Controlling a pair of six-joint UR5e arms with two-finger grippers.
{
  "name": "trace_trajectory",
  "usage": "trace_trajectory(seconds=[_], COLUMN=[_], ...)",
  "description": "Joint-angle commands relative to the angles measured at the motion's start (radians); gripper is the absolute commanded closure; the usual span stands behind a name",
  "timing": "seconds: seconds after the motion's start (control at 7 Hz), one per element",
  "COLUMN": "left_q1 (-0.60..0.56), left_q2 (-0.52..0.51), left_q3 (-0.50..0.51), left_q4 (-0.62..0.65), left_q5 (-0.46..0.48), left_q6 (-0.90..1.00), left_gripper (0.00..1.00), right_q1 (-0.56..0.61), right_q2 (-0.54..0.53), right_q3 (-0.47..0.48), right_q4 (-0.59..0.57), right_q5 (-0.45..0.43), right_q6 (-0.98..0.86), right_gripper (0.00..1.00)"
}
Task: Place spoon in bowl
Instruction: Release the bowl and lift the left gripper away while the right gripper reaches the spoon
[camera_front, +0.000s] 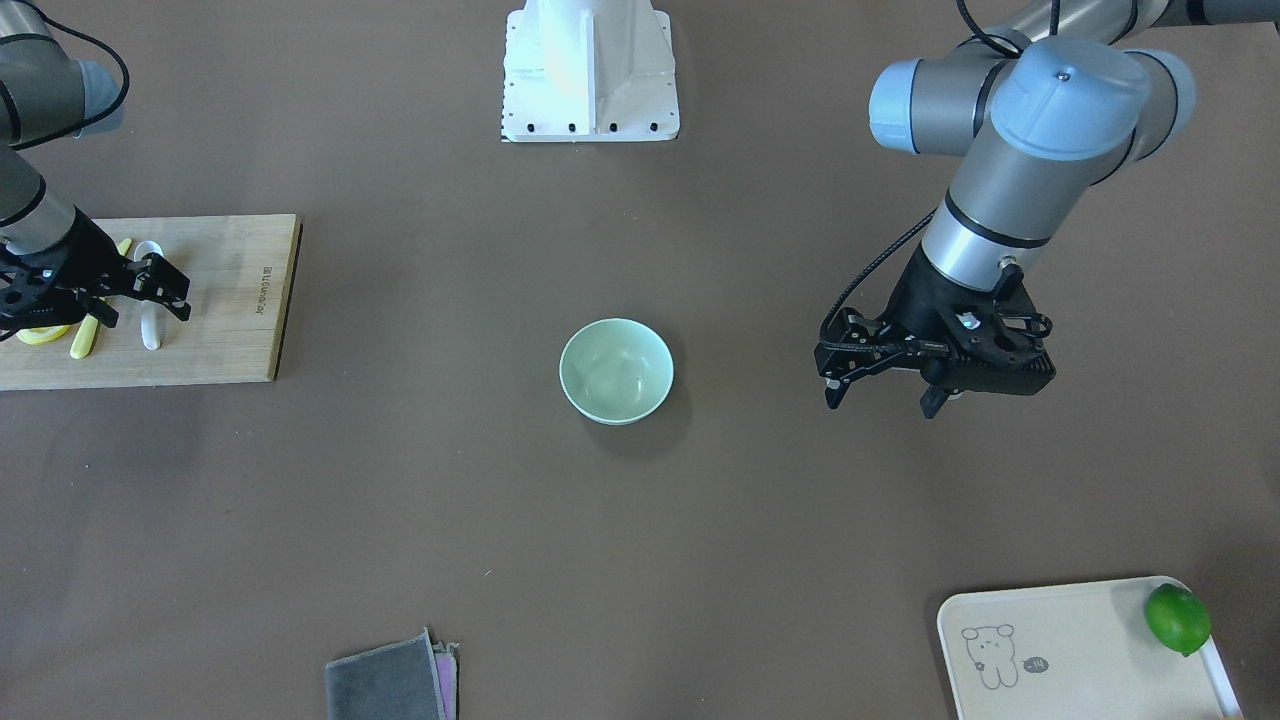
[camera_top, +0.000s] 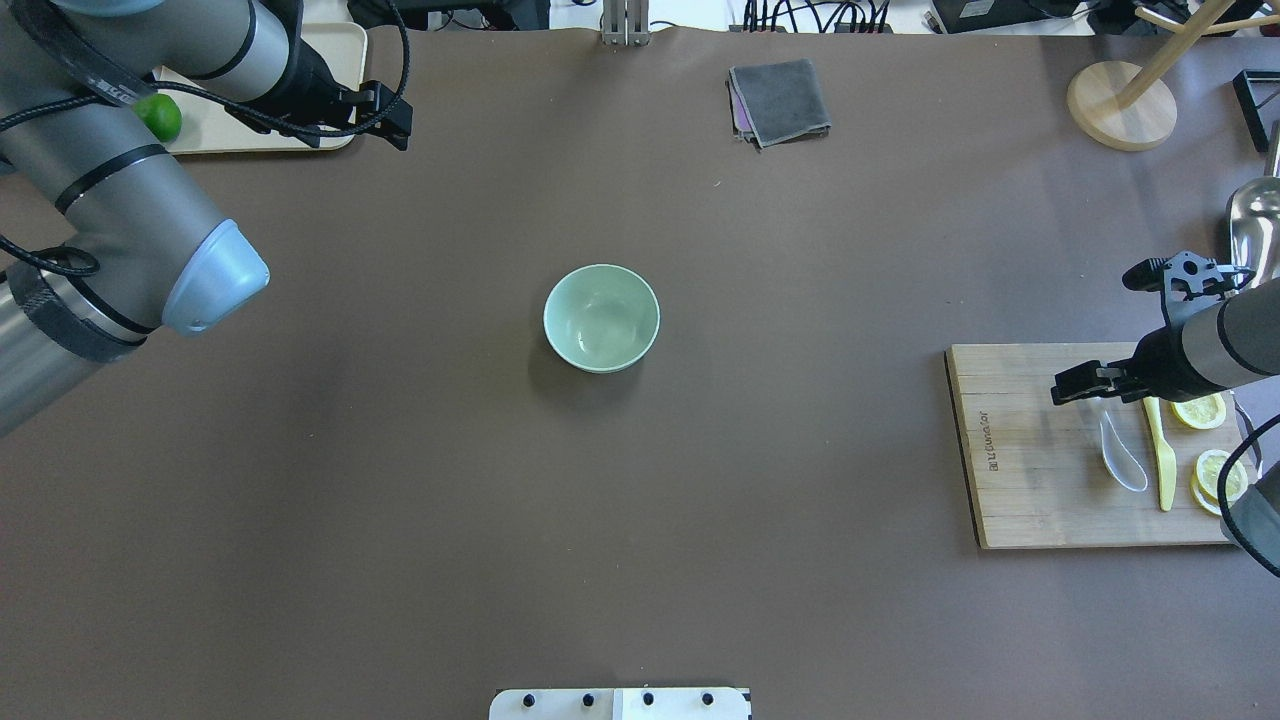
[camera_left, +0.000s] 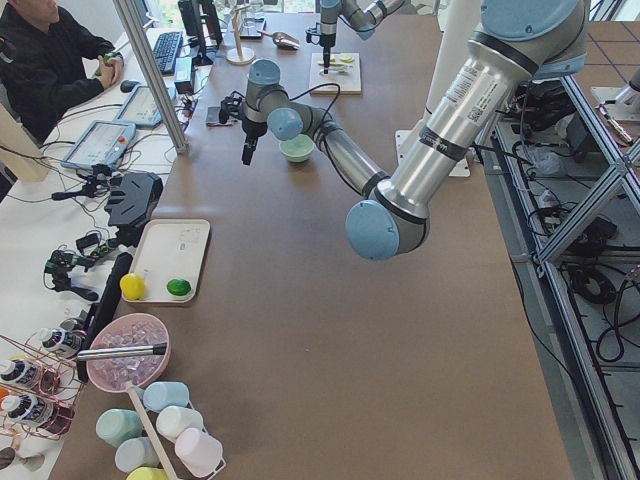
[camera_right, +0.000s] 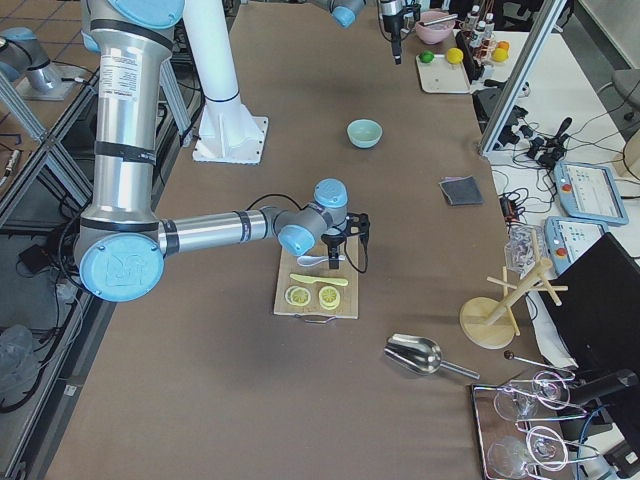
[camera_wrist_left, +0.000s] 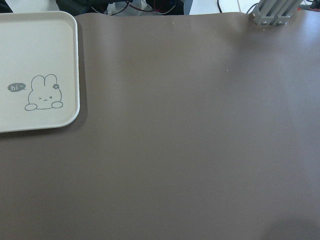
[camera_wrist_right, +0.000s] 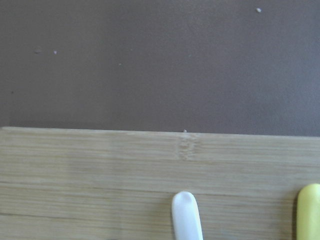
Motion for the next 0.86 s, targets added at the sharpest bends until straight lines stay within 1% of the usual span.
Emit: trace_trajectory(seconds=[0.0,0.14,0.29,0.57,0.71], left_q1=[0.001,0.0,0.0,0.0,0.0], left_q2=[-0.001,-0.001,-0.001,0.0,-0.001], left_q3=[0.0,0.0,0.0,-0.001,-0.001], left_q4=[-0.005,-0.005,-0.006,-0.017,-0.017], left_q5=[-0.002,-0.002,-0.002,-0.002,-0.002], left_q6=[-0.002,-0.002,0.0,-0.008,-0.008], left_gripper=[0.02,0.02,0.02,0.02,0.02], right_q1=[-0.001,-0.002,-0.002,-0.004,-0.004], right_q2=[-0.001,-0.003,-0.003,0.002,0.008], right_q3=[0.002,0.002,0.002,0.007,0.007], right_q4=[0.0,0.0,0.002,0.002,0.002], right_q5=[0.002,0.001,0.001,0.002,0.002], right_q6=[-0.001,-0.001,-0.001,-0.003,-0.003], right_gripper=[0.44,0.53,0.71,1.0,1.0])
